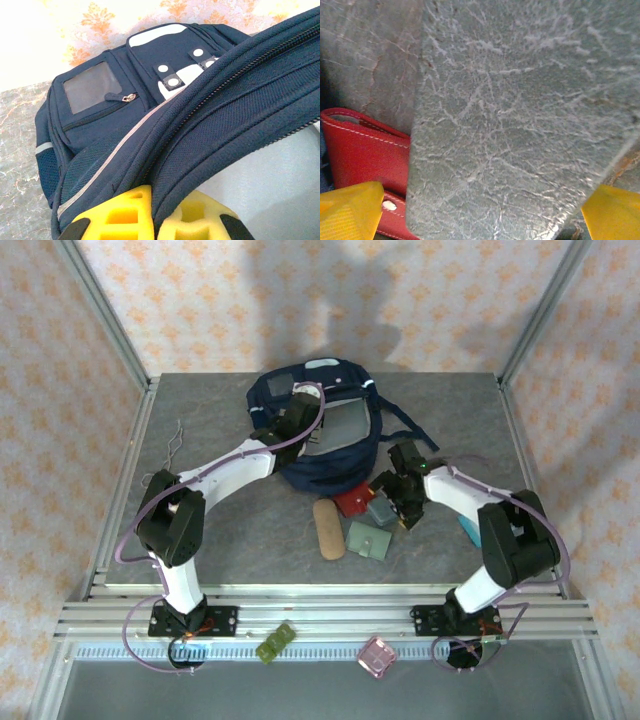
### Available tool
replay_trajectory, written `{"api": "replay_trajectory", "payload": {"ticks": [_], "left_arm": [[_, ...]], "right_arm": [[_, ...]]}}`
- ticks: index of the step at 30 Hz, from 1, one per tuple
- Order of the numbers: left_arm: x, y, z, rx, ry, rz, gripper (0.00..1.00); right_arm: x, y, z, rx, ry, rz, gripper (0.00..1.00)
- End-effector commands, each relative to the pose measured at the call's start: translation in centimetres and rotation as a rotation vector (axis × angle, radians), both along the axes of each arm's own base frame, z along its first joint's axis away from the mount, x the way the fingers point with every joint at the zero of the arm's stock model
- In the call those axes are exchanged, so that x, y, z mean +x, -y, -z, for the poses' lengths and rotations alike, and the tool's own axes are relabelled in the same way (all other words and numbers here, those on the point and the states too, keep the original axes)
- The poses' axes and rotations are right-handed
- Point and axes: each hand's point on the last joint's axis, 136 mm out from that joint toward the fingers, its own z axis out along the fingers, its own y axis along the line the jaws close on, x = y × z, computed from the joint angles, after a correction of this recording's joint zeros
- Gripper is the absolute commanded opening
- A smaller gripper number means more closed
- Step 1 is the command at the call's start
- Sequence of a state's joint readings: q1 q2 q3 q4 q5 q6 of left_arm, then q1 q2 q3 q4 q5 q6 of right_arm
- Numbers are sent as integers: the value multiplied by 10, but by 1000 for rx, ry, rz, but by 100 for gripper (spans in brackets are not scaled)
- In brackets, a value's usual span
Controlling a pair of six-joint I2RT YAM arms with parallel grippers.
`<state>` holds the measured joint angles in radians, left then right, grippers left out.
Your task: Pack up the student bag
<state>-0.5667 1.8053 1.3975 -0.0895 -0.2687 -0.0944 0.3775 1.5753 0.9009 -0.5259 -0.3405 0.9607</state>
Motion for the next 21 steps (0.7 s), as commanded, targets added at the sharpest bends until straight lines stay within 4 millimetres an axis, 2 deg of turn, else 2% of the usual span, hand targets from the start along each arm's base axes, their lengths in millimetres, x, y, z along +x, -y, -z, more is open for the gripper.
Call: {"api": "replay_trajectory", "payload": {"ticks": [1, 5, 8, 11, 15, 18, 21], "left_arm": [[4, 4, -44, -123, 106, -7, 0], [5, 6, -47, -137, 110, 1, 0], [5, 10, -56, -154, 124, 15, 0], [4, 10, -75, -181, 170, 26, 0], [0, 7, -103, -205, 241, 32, 0], [-2, 2, -117, -199, 288, 23, 0], [-2, -2, -122, -172, 306, 12, 0]], "right_arm": [[-1, -3, 4, -18, -31, -13, 100], [-6, -8, 17, -12, -59, -31, 94], [-9, -6, 20, -23, -63, -34, 89], [-5, -1, 12, -49, -25, -33, 80], [1, 5, 3, -79, 21, -50, 61], [4, 8, -3, -100, 55, -71, 55], [9, 13, -14, -132, 102, -94, 53]]}}
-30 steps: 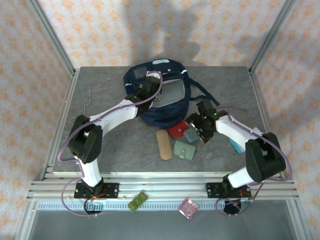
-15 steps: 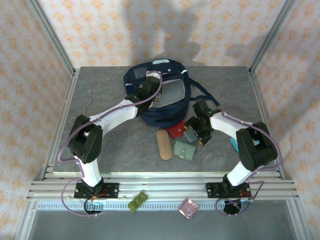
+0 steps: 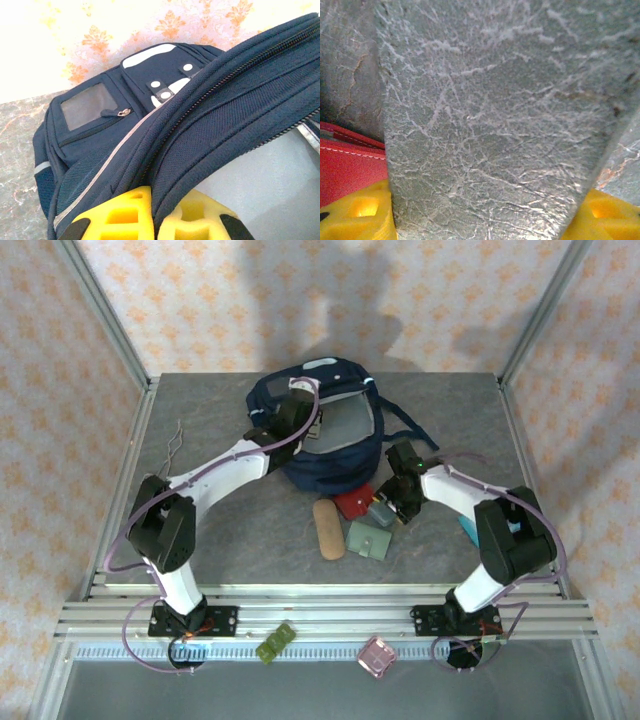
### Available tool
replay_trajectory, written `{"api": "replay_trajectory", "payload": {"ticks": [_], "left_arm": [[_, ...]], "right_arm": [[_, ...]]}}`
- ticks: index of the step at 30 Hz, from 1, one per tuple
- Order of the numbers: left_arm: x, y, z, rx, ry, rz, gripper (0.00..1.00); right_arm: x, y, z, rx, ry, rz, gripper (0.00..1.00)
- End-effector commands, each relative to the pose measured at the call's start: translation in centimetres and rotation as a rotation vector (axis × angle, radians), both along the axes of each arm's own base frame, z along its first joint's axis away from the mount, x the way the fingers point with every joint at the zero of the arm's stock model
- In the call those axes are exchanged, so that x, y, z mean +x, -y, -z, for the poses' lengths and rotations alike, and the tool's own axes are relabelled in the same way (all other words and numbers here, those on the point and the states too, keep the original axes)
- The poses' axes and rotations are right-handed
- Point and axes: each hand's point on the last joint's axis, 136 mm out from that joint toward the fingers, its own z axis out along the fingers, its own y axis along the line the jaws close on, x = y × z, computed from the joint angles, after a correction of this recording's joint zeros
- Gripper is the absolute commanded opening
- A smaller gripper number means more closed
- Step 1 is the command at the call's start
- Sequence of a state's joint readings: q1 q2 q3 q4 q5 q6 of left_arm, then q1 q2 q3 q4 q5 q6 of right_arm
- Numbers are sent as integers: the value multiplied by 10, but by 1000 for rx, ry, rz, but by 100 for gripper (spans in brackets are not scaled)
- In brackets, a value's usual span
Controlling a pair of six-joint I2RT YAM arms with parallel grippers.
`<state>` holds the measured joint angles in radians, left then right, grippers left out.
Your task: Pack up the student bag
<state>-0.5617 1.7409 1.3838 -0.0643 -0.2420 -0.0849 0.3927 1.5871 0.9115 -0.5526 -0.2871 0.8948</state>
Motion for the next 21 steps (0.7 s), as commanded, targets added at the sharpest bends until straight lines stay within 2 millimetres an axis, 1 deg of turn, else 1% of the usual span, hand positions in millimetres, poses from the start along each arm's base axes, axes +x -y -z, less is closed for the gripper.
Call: {"api": "replay_trajectory", "payload": {"ticks": [1, 5, 8, 12, 13, 15, 18, 21], "left_arm": [[3, -2, -91, -117, 242, -15, 0], [2, -6, -83, -92, 232, -25, 0], [-2, -10, -77, -99, 232, -41, 0], [-6, -13, -82, -122, 263, -40, 0], [-7, -14, -86, -125, 270, -46, 0], [-8, -14, -90, -143, 283, -47, 0], [-8, -12, -93, -166, 286, -37, 0], [-7, -9, -95, -183, 282, -32, 0]], "right_arm": [[13, 9, -23, -63, 114, -41, 53], [20, 11, -48, -79, 193, -75, 52], [31, 8, -74, -82, 269, -123, 51], [54, -8, -110, -79, 377, -247, 50], [61, -13, -117, -83, 398, -282, 50], [72, -31, -125, -64, 411, -365, 51], [81, -69, -127, 5, 410, -515, 51], [83, -108, -127, 30, 414, -668, 51]]}}
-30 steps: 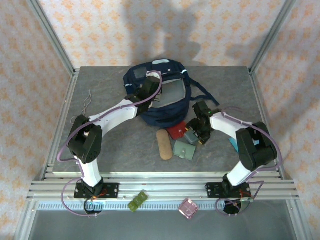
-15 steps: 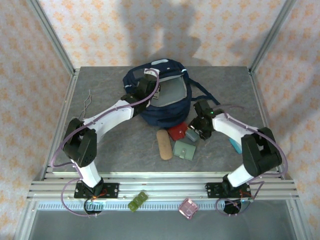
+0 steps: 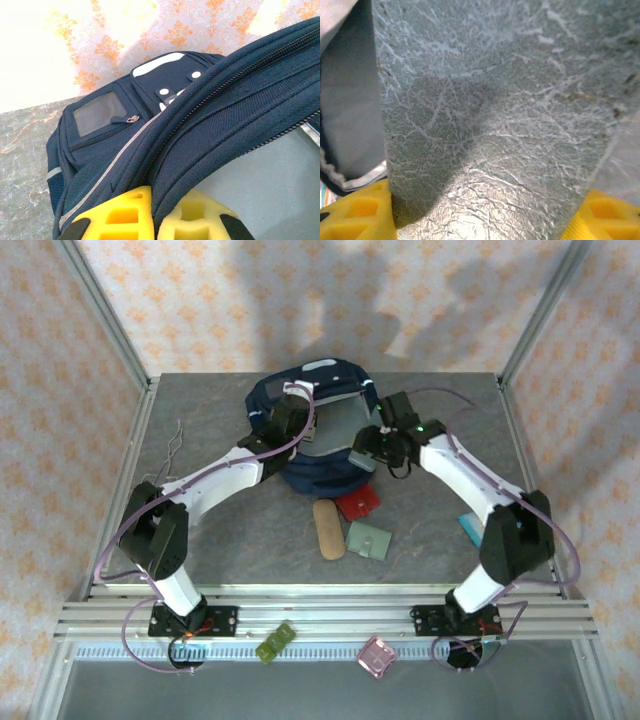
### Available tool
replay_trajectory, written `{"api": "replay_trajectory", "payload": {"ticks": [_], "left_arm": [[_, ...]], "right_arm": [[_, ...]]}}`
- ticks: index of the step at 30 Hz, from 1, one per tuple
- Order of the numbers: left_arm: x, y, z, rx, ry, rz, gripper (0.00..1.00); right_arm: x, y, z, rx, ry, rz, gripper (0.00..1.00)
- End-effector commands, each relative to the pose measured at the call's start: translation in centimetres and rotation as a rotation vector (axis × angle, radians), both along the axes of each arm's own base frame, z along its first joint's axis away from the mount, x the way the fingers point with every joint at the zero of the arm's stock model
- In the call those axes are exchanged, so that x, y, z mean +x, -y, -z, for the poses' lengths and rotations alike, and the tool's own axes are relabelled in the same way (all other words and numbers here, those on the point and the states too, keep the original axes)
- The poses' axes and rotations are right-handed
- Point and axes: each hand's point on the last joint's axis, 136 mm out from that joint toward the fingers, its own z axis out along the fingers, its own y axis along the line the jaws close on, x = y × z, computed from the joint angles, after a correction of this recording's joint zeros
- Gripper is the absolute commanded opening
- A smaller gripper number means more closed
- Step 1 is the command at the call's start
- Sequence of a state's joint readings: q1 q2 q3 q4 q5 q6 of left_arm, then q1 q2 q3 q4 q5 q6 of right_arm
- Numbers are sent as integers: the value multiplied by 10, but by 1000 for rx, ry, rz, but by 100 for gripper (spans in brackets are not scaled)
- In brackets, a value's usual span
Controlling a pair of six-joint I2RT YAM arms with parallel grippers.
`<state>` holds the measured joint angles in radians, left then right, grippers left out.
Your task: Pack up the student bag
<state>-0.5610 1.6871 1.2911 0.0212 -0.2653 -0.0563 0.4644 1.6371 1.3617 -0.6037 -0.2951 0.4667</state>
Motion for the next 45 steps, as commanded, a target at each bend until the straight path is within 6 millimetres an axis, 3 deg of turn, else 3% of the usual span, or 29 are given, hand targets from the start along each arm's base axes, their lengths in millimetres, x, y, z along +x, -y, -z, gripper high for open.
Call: {"api": "replay_trajectory", "payload": {"ticks": [1, 5, 10, 13, 17, 24, 31, 37, 41, 45], "left_arm": [[1, 1, -94, -197, 239, -16, 0], [1, 0, -101, -230, 245, -11, 0], [0, -2, -110, -251, 256, 0, 0], [-2, -1, -112, -256, 255, 10, 0], [-3, -2, -108, -256, 243, 11, 0], [-6, -3, -100, -259, 229, 9, 0], [-8, -2, -95, -266, 214, 15, 0], [-10, 0, -91, -274, 201, 28, 0], [-11, 3, -91, -285, 196, 41, 0], [-14, 5, -88, -308, 189, 54, 0]], "right_arm": [[-8, -47, 7, -21, -12, -249, 52], [-9, -79, 24, -42, -57, -378, 52], [8, -99, 22, -26, -56, -432, 56], [27, -103, 22, -64, -38, -418, 64], [43, -103, 13, -85, -2, -373, 86], [34, -84, 2, -75, 40, -315, 89], [3, -70, 4, 27, 63, -250, 69], [-19, -64, 30, 101, 37, -213, 29], [-6, -72, 37, 164, 79, -166, 16], [25, -78, 24, 213, 177, -98, 16]]}}
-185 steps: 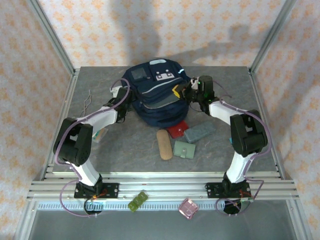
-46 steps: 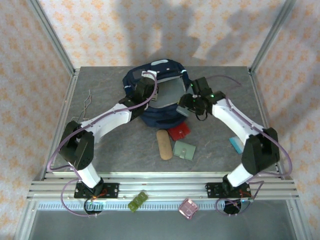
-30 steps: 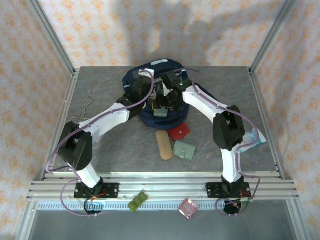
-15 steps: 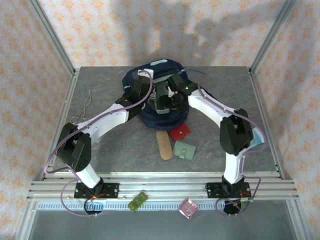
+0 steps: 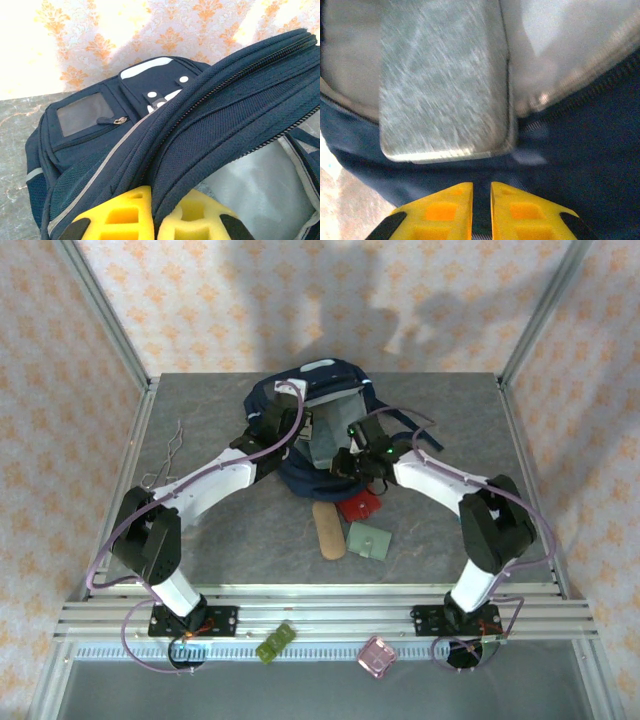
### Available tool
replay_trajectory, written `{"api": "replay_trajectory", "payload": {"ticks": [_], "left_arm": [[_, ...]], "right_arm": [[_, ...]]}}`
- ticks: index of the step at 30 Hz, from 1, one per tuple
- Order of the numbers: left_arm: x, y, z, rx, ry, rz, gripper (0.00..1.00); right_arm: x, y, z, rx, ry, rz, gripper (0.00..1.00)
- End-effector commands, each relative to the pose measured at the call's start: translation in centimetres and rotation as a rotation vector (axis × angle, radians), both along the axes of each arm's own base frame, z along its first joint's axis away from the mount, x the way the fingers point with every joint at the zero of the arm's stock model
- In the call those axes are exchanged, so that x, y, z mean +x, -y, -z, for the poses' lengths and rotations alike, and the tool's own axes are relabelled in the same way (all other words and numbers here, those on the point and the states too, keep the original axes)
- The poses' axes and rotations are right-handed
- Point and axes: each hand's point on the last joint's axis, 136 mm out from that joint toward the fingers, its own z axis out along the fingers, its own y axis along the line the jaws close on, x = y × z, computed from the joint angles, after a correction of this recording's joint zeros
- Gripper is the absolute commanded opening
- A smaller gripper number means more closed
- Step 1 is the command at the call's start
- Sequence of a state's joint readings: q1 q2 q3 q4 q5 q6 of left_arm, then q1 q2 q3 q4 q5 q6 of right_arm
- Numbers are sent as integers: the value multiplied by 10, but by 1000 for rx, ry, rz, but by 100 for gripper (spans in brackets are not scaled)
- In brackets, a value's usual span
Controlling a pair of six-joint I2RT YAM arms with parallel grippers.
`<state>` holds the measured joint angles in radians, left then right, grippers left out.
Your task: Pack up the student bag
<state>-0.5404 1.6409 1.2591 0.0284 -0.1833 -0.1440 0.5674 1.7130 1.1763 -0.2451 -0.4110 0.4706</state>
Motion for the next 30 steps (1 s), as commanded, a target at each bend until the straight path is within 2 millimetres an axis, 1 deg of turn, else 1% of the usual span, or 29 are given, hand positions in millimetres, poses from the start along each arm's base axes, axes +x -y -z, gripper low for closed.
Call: {"api": "replay_trajectory", "payload": {"ticks": [1, 3, 4, 6, 8, 9, 11, 13, 15, 16, 18, 19, 21, 22, 25, 27, 28, 30], "left_arm": [[-9, 7, -80, -195, 197, 28, 0], [-11, 9, -79, -201, 194, 35, 0], [-12, 10, -78, -203, 191, 39, 0], [-14, 13, -77, -205, 187, 44, 0], [-15, 14, -75, -205, 182, 49, 0], [-16, 15, -74, -206, 182, 50, 0], [-16, 16, -71, -206, 174, 49, 0], [-16, 16, -69, -205, 170, 48, 0], [-16, 14, -68, -201, 172, 40, 0], [-16, 14, -68, -197, 173, 37, 0], [-16, 12, -66, -187, 171, 32, 0], [-15, 12, -66, -182, 171, 29, 0], [-15, 11, -67, -177, 175, 25, 0], [-14, 10, -68, -178, 177, 23, 0], [-14, 11, -70, -178, 182, 25, 0], [-14, 12, -72, -180, 184, 29, 0], [-14, 13, -72, -183, 183, 32, 0], [-14, 15, -74, -190, 184, 40, 0]], "right_arm": [[47, -11, -32, 118, 152, 101, 16], [64, -12, -41, 167, 194, 136, 16], [71, -13, -42, 188, 201, 145, 16], [84, -17, -37, 197, 199, 153, 16], [92, -24, -28, 205, 184, 142, 16], [95, -26, -28, 212, 185, 141, 16], [96, -28, -28, 223, 184, 135, 17], [90, -24, -31, 212, 182, 138, 17], [80, -18, -32, 195, 175, 139, 18], [73, -13, -30, 178, 160, 137, 18], [59, -5, -34, 164, 158, 131, 18], [49, 0, -29, 150, 144, 131, 18], [33, 8, -28, 146, 135, 129, 18], [24, 12, -24, 142, 120, 130, 18], [2, 16, -5, 148, 67, 121, 17], [-5, 15, 5, 155, 47, 116, 17], [-5, 13, 10, 164, 38, 116, 17], [1, 6, 9, 195, 42, 110, 17]]}}
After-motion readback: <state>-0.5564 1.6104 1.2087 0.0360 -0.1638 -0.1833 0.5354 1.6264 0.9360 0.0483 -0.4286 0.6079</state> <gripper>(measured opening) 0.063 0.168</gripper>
